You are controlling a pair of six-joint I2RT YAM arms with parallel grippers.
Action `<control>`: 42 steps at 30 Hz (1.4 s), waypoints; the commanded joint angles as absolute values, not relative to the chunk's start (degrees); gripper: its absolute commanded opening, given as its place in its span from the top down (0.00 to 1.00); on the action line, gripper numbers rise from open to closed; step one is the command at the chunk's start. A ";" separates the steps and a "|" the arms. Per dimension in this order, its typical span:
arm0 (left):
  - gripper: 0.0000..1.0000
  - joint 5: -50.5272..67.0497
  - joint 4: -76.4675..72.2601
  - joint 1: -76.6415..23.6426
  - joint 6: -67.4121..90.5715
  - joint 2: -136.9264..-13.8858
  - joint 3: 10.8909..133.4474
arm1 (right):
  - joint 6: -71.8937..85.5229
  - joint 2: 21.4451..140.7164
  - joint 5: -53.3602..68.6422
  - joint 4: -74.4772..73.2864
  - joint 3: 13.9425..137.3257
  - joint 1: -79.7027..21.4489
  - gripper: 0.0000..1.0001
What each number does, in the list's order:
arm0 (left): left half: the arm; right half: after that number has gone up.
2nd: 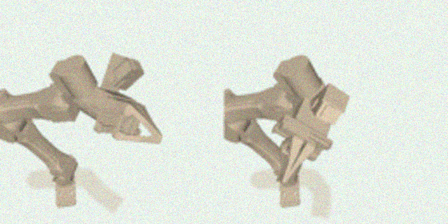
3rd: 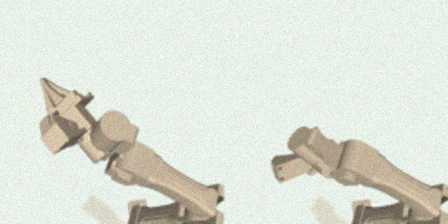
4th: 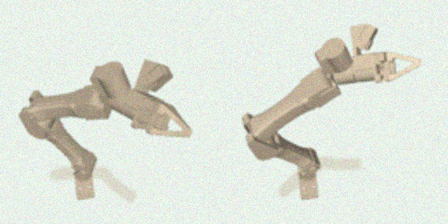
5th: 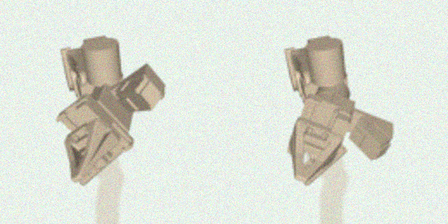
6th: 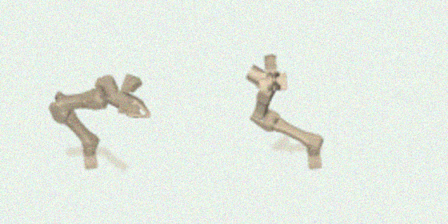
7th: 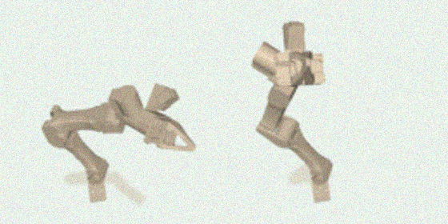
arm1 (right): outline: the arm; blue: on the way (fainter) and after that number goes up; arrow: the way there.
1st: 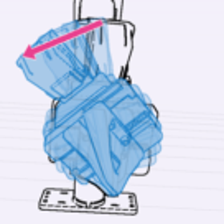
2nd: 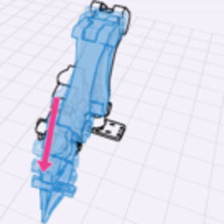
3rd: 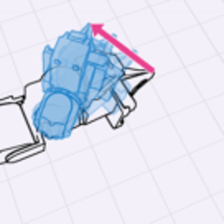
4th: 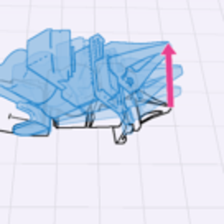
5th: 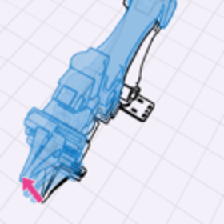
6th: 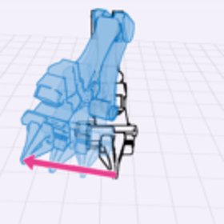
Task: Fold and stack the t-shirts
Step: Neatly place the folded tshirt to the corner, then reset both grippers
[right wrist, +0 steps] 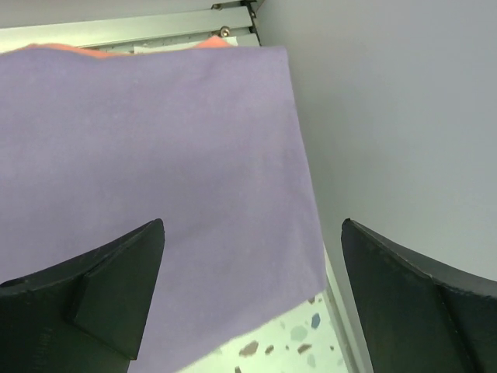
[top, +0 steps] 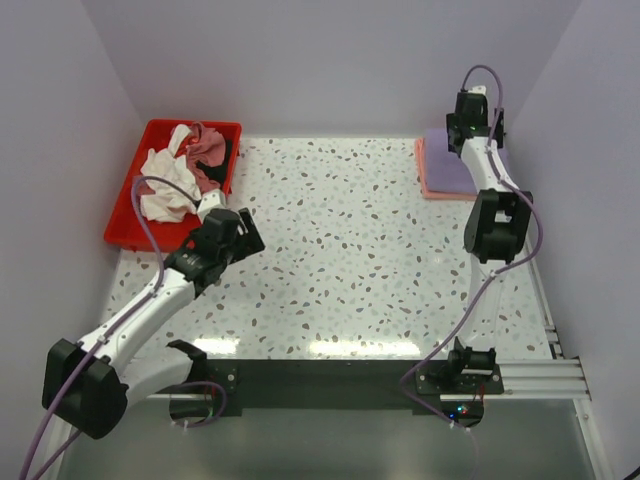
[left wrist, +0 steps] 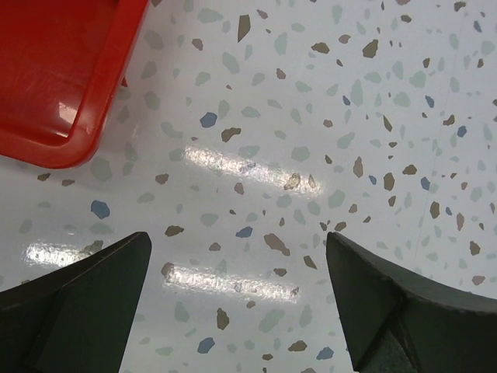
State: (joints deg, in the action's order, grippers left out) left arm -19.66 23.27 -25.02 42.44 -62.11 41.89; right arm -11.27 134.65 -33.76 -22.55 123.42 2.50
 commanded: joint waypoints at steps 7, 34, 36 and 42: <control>0.00 -19.86 21.53 -24.79 42.45 -51.08 39.11 | -9.84 115.24 -35.85 -16.35 109.34 -5.87 0.01; 0.00 -18.01 17.67 -24.79 42.80 -46.76 35.16 | 23.46 61.45 -18.12 -19.42 43.86 -14.68 0.01; 0.00 -18.02 17.49 -24.79 43.24 -46.15 34.81 | 23.12 56.37 -10.51 -17.42 42.46 -14.77 0.01; 0.00 -18.46 16.79 -24.79 43.77 -45.53 34.28 | 22.50 47.73 -5.89 -16.97 39.91 -14.77 0.01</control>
